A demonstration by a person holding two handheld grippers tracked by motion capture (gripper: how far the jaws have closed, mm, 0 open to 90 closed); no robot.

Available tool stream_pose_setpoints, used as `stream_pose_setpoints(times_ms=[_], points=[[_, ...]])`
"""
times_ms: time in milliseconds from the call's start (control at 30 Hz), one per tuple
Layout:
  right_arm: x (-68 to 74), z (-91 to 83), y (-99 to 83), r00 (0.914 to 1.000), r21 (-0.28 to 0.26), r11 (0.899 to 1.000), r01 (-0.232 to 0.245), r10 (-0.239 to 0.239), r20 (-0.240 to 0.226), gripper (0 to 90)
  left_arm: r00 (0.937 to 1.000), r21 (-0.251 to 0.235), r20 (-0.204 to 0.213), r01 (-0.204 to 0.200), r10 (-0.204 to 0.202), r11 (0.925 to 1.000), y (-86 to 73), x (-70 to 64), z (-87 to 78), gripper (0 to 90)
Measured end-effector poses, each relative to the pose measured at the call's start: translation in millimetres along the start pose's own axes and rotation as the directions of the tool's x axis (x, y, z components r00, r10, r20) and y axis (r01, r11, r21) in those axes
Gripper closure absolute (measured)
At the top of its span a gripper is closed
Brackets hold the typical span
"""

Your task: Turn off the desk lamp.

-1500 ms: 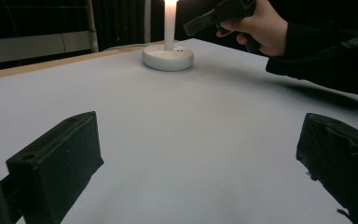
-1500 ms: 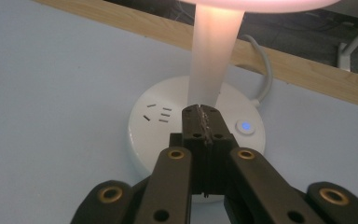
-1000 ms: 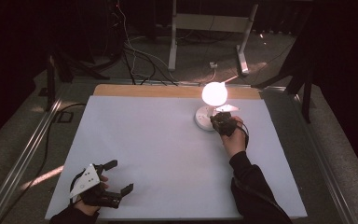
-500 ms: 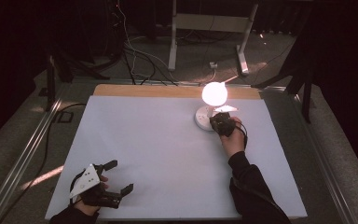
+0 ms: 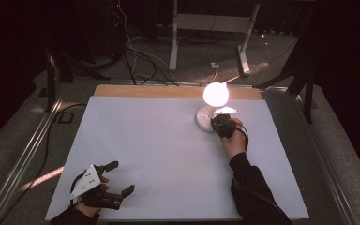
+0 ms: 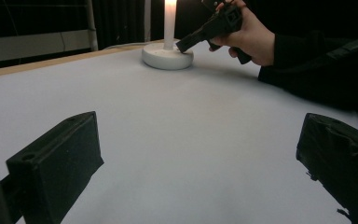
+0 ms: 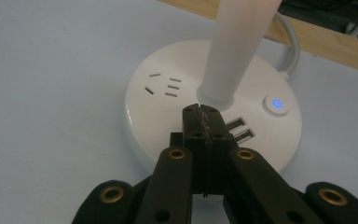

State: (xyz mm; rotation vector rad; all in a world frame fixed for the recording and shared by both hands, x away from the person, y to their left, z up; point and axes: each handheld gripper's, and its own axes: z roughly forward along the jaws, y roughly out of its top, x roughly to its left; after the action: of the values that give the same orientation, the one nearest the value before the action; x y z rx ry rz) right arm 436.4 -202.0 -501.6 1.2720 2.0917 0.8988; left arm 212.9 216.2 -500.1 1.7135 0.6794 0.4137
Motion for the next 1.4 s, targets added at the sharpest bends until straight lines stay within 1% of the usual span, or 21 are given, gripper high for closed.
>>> stream_pose_setpoints(times_ms=[67,133,300,533,733,933,1400], points=[[0.5,0.1,2.2,1.0000,0.014,1.000,0.006,-0.006,0.003,90.0,1.0000,0.000,-0.001,0.002,-0.002,1.0000,-0.1,0.4,0.0,0.6],[-1.2,-0.3,3.5,0.9999,0.022,1.000,-0.009,0.009,-0.009,90.0,1.0000,0.000,-0.003,0.002,-0.002,1.0000,-0.1,0.7,-0.2,0.6],[-2.1,-3.9,5.0,0.9994,0.008,1.000,-0.023,0.023,-0.024,90.0,1.0000,-0.001,-0.003,0.007,-0.007,1.0000,-0.4,1.5,0.0,0.6],[-4.4,-9.4,9.7,0.9991,-0.003,1.000,-0.031,0.030,-0.030,90.0,1.0000,0.001,-0.003,0.004,-0.004,1.0000,-0.2,1.0,-0.2,0.6],[-4.9,-12.1,10.7,0.9988,-0.006,0.999,-0.035,0.034,-0.035,90.0,1.0000,-0.001,-0.004,0.003,-0.003,1.0000,0.0,0.8,-0.3,0.6],[-5.1,-16.3,11.6,0.9987,-0.021,0.999,-0.037,0.036,-0.035,90.0,1.0000,0.000,-0.004,0.002,-0.002,1.0000,0.0,0.6,-0.3,0.6],[-3.5,-7.6,6.2,0.9985,-0.010,0.999,-0.043,0.043,-0.034,90.0,1.0000,0.000,-0.004,0.002,-0.002,1.0000,0.1,0.7,-0.8,0.6]])
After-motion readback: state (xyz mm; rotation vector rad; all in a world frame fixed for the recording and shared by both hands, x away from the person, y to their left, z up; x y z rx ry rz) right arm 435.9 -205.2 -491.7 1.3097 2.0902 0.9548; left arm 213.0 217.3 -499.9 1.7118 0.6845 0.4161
